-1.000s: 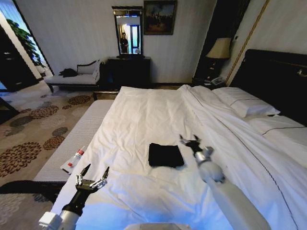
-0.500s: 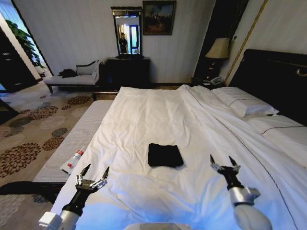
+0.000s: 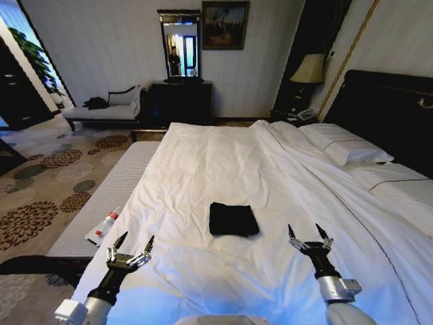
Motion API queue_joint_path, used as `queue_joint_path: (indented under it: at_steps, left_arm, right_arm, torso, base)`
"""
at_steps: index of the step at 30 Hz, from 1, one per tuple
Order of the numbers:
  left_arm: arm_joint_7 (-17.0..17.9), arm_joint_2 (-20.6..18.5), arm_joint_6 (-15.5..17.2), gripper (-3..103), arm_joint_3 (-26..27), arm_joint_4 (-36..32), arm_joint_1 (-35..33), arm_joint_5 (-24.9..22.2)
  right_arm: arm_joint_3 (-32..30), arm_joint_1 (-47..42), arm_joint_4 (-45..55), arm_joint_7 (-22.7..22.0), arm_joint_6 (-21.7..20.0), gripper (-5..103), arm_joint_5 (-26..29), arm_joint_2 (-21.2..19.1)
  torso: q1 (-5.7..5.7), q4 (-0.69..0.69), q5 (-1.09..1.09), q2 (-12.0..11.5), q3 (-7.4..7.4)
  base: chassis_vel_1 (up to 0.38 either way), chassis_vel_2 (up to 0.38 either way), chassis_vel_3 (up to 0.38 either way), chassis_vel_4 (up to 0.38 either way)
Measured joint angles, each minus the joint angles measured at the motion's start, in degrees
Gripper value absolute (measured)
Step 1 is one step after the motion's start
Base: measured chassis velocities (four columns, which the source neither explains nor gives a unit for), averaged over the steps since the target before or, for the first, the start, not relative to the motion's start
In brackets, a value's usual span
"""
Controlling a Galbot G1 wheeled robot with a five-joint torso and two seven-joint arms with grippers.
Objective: Fold the clothes on the bed.
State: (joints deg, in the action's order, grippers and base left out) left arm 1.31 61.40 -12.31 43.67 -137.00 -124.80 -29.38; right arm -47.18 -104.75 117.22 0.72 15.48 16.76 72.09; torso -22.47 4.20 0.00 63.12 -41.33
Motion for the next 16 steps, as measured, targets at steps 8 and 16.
queue_joint_path:
  at_steps: [8, 16]
  left_arm:
    - [0.0, 0.0, 0.0, 100, 0.0, 0.0, 0.0, 0.0]
    - [0.0, -0.01, 0.0, 100, 0.0, 0.0, 0.0, 0.0]
  right_arm:
    - [0.09, 0.15, -0.04, -0.13, -0.05, 100, 0.12, -0.07]
    - [0.15, 0.23, -0.09, -0.18, -0.18, 100, 0.23, -0.11]
  torso:
    - [0.0, 0.0, 0.0, 0.0, 0.0]
    - [0.0, 0.0, 0.0, 0.0, 0.0]
  base:
    - [0.0, 0.0, 0.0, 0.0]
    - [0.0, 0.0, 0.0, 0.0]
